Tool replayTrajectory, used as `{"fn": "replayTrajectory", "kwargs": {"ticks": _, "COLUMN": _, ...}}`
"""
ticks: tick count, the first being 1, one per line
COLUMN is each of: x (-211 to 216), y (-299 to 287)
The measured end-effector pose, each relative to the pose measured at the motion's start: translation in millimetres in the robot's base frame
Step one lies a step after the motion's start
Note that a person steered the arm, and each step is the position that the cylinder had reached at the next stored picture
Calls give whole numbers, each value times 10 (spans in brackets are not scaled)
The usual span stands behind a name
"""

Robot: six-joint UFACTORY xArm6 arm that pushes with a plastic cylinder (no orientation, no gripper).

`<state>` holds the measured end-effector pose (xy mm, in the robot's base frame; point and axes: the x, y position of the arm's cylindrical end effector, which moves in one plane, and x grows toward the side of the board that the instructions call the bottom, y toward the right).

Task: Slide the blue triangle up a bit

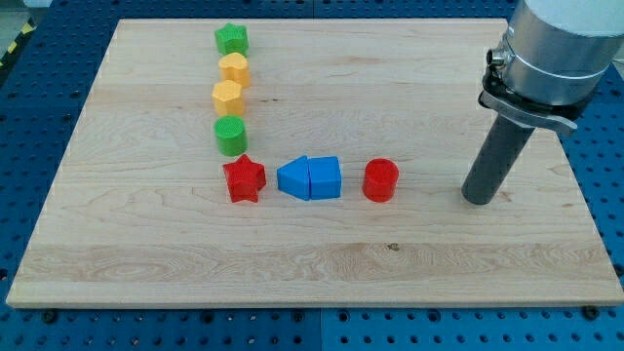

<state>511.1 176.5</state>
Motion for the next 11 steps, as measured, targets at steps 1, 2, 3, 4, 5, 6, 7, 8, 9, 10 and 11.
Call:
{"fn": "replayTrajectory", "kwargs": {"ticks": 1, "x": 0, "y": 0}}
{"fn": "replayTrajectory", "kwargs": {"ticks": 2, "x": 155, "y": -17}}
{"fn": "replayTrajectory", "kwargs": {"ticks": 3, "x": 454, "y": -200}}
{"fn": "replayTrajectory", "kwargs": {"ticks": 4, "x": 458, "y": -612}}
{"fn": "replayTrajectory", "kwargs": {"ticks": 5, "x": 456, "y": -1247}}
{"fn": "replayTrajectory", "kwargs": {"ticks": 6, "x": 452, "y": -1886}}
{"fn": "replayTrajectory", "kwargs": {"ticks": 7, "x": 384, "y": -1897}}
{"fn": "replayTrajectory", "kwargs": {"ticks": 8, "x": 58, "y": -2011}}
{"fn": "replayTrajectory", "kwargs": {"ticks": 9, "x": 26, "y": -2029}}
{"fn": "replayTrajectory", "kwargs": {"ticks": 10, "x": 20, "y": -2066}}
{"fn": "replayTrajectory", "kwargs": {"ticks": 11, "x": -117, "y": -2145}}
